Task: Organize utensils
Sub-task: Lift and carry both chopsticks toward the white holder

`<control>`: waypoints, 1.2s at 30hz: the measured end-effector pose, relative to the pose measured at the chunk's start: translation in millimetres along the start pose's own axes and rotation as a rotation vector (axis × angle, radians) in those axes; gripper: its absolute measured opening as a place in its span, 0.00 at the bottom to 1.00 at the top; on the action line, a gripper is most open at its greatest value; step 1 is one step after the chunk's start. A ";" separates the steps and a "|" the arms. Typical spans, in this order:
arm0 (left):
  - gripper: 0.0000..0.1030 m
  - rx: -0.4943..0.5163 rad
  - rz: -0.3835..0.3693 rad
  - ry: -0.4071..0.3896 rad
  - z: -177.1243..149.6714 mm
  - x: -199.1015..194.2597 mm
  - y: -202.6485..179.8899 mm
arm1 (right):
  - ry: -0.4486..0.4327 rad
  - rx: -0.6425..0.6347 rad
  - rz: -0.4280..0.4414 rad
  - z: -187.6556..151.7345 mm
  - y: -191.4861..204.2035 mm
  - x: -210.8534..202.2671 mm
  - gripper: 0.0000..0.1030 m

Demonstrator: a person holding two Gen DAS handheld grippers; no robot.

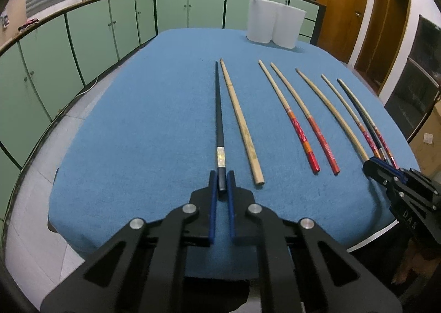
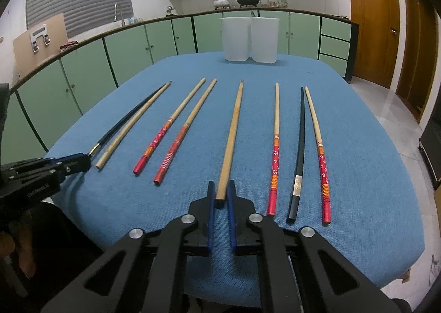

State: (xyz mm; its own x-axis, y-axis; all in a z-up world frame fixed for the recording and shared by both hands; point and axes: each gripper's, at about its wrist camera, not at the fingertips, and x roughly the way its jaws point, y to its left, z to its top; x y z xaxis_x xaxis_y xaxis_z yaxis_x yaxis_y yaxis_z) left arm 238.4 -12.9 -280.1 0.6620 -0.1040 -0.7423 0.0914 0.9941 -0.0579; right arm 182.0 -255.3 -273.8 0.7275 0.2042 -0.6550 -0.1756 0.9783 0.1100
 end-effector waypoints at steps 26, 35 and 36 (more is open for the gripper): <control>0.06 0.045 -0.055 -0.220 120.5 -76.7 15.4 | -0.233 -0.089 0.018 126.4 -5.2 -62.3 0.07; 0.06 0.056 -0.099 -0.218 174.1 -63.7 21.1 | -0.238 -0.157 0.057 184.4 -0.4 -44.9 0.07; 0.06 0.057 -0.106 -0.216 180.3 -61.2 21.5 | -0.235 -0.155 0.065 189.7 0.1 -42.6 0.07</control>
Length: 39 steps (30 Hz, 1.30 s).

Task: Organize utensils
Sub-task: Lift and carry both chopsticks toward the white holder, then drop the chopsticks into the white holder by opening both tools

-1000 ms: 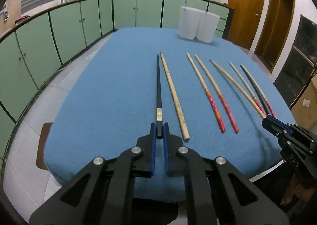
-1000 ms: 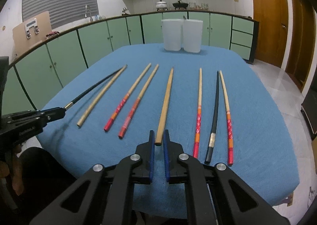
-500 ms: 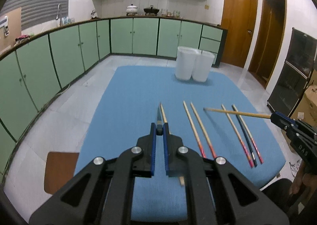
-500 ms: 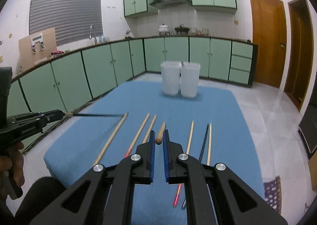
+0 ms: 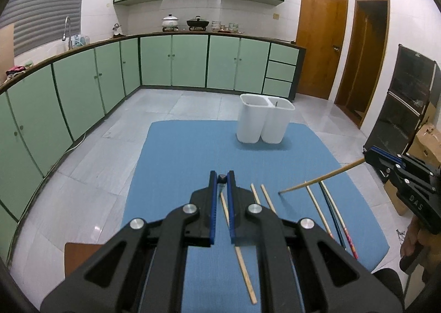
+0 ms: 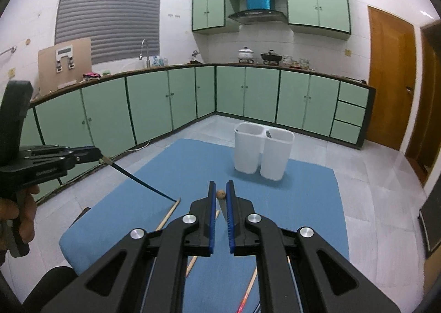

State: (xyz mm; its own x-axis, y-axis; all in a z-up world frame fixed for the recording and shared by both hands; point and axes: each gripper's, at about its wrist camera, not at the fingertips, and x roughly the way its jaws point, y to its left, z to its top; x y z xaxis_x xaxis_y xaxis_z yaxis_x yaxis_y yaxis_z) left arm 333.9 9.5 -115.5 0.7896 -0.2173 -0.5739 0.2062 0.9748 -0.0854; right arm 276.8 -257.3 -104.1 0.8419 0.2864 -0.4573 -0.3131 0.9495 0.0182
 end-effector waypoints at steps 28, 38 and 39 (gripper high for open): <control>0.06 0.035 -0.084 0.066 93.9 72.2 14.2 | 0.170 0.041 0.106 92.3 -48.8 91.1 0.07; 0.06 0.085 -0.077 0.019 135.5 58.1 -2.0 | 0.123 0.001 0.079 128.6 -49.7 68.6 0.07; 0.06 0.091 -0.079 0.005 145.5 55.8 -5.3 | 0.116 -0.005 0.075 137.3 -51.9 67.4 0.07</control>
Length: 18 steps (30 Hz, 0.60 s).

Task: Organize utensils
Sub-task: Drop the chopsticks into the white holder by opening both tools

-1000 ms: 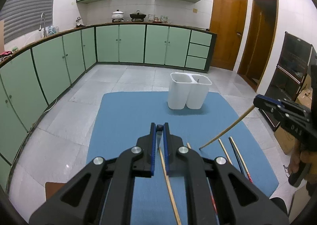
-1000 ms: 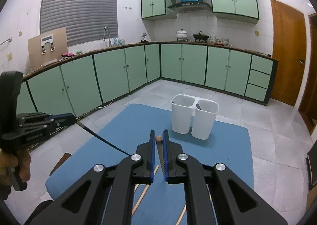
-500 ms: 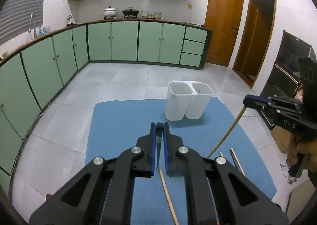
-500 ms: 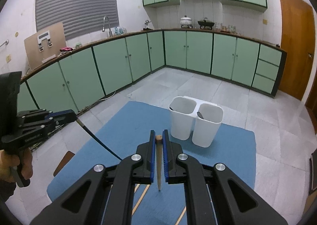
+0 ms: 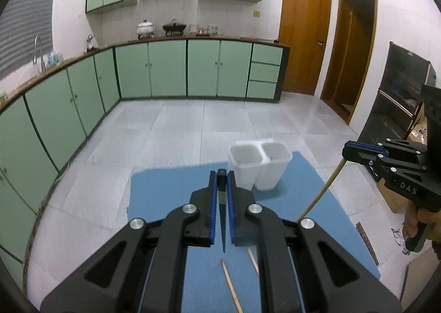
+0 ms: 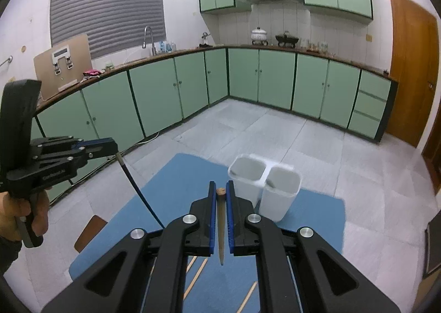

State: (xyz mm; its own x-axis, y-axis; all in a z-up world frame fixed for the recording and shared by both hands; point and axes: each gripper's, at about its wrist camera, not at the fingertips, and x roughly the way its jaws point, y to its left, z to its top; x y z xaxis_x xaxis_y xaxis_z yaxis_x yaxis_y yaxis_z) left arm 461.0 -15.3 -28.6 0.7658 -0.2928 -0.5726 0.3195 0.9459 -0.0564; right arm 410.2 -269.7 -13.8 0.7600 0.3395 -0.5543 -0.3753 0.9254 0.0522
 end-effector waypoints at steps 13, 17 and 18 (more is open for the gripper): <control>0.06 0.039 -0.032 -0.142 116.1 28.1 -48.3 | -0.122 0.013 -0.102 120.2 -49.9 7.6 0.07; 0.06 0.039 -0.016 -0.153 127.0 64.2 -60.4 | -0.111 0.014 -0.137 120.9 -64.4 39.1 0.07; 0.06 0.037 -0.019 -0.153 126.9 71.3 -60.9 | -0.099 0.014 -0.146 116.7 -68.3 51.3 0.07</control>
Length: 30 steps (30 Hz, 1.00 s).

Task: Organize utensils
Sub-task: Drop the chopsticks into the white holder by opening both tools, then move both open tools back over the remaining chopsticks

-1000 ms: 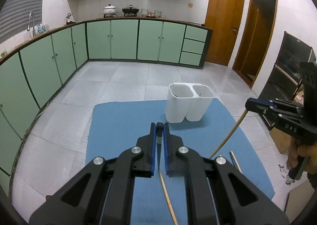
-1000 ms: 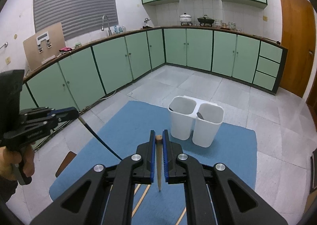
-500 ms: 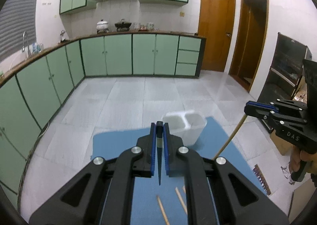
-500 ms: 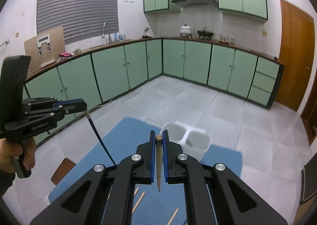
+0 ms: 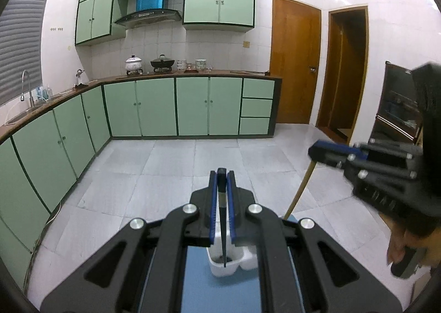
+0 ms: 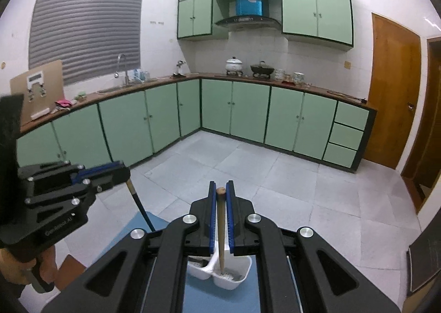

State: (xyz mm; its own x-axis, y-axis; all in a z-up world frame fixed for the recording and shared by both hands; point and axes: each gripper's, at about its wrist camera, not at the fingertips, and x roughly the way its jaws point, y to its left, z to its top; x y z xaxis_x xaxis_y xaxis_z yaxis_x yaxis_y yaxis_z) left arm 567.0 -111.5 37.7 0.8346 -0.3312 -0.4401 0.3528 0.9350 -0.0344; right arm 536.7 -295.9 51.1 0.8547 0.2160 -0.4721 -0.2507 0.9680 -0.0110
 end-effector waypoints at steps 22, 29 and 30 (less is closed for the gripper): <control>0.35 0.035 0.018 0.027 -48.7 1.6 5.6 | -0.050 0.112 0.041 -64.7 -32.1 -42.7 0.31; 0.49 0.055 0.012 0.011 -99.4 -99.0 0.9 | -0.117 0.084 0.060 -144.7 1.8 -147.0 0.33; 0.51 0.042 0.011 0.024 -118.9 -114.1 0.5 | -0.113 0.085 0.059 -158.6 7.4 -154.7 0.33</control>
State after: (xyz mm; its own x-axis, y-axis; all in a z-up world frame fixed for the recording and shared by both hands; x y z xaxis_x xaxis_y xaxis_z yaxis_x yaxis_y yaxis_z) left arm 421.6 -58.2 -18.7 0.8283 -0.3177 -0.4615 0.3618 0.9322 0.0075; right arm 330.6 -342.3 -15.8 0.8867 0.2812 -0.3671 -0.2669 0.9595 0.0904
